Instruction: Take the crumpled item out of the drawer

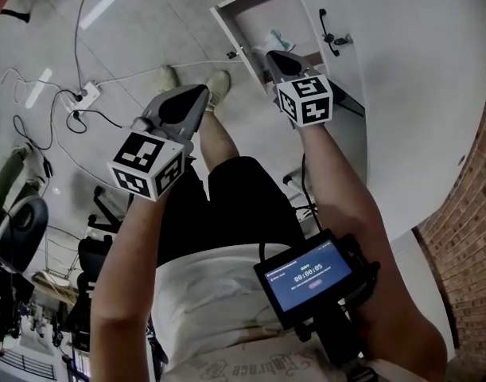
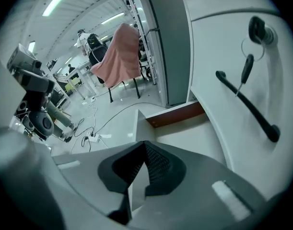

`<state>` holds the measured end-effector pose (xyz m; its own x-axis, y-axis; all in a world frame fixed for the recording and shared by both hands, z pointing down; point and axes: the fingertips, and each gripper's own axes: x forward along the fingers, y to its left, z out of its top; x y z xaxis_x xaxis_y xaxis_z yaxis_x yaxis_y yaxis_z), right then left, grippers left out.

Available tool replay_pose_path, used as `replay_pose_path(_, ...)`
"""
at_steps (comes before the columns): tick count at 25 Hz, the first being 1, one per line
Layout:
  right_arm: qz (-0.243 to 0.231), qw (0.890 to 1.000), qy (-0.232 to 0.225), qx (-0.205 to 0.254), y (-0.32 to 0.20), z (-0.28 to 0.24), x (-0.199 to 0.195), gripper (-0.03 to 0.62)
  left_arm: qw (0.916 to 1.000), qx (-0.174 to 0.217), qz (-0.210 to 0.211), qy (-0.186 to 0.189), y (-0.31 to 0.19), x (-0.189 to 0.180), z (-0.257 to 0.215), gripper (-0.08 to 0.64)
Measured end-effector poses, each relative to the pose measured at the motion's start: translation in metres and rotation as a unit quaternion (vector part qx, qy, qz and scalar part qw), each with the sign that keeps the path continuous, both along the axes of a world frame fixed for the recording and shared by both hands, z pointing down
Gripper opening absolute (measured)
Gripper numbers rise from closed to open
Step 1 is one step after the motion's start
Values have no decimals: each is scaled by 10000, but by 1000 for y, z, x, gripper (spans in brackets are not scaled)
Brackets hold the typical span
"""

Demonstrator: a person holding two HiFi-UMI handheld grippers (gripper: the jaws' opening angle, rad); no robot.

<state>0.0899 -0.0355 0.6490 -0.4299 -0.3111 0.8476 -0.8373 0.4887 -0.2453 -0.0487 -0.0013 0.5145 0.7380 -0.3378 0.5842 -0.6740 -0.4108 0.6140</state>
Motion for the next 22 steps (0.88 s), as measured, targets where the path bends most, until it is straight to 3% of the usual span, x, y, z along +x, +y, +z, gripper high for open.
replay_pose_path(9, -273, 9982, 465, -266, -7, 59, 10, 8, 9997, -99, -179, 143, -11, -4, 46, 2)
replay_pose_path(15, -509, 9952, 693, -465, -14, 89, 8, 8, 9994, 193, 233, 186, -13, 7, 63, 2)
replay_pose_path(22, -855, 9815, 1402, -984, -6, 126, 34, 9, 9991, 90, 210, 356, -19, 20, 81, 2)
